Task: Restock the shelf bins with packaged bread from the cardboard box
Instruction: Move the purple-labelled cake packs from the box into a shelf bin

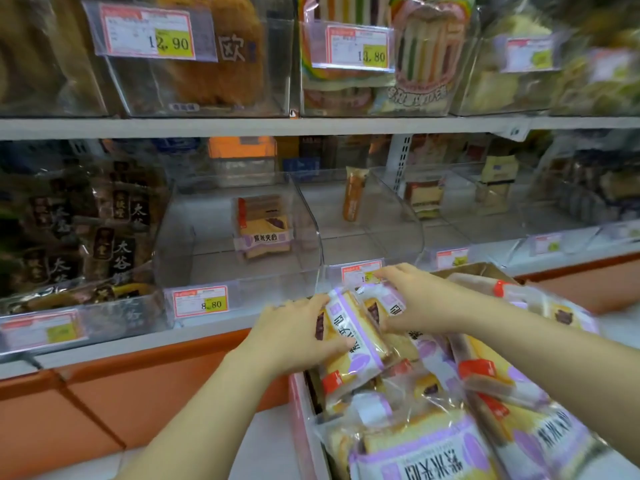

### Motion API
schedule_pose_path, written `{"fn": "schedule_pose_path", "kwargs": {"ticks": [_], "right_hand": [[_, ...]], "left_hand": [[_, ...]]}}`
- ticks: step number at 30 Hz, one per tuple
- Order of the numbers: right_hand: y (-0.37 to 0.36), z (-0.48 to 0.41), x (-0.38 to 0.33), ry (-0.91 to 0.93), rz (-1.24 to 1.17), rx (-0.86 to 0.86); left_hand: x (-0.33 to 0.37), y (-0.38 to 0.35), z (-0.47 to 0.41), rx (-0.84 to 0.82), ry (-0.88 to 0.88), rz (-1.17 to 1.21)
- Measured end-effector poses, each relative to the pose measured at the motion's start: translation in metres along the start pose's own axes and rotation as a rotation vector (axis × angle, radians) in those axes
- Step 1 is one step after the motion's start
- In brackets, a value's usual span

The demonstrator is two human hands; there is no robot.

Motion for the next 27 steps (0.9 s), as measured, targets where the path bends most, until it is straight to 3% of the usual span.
{"fn": "schedule_pose_path", "kwargs": {"ticks": [8,14,18,27], "right_hand": [[0.002,-0.008,0.004,-0.034,-0.087,-0.062],[0.024,0.004,-0.004,0.001,-0.130,0.003],[0.047,0.012,-0.010,0.035,-0.091,0.154],[0.105,0.056,-0.012,0.126,-0.200,0.515]], "left_hand": [[0.008,-0.004,0.002,-0.020,-0.053,0.111],[-0.007,0.012,0.007,0.024,-0.043,0.274],[-0.023,0.029,0.009,0.034,-0.104,0.527],[-0.041,0.049,0.016,0.243,-0.132,1.033]]}}
Point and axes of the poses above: each hand's wrist, its own z-axis away from the middle knuckle, its own y-axis out of the back of the hand, x = y × z, the point moved 8 cm from there along -z, towards the middle knuckle, and after that the axes turned 12 degrees about -x, right-handed, at the moved point
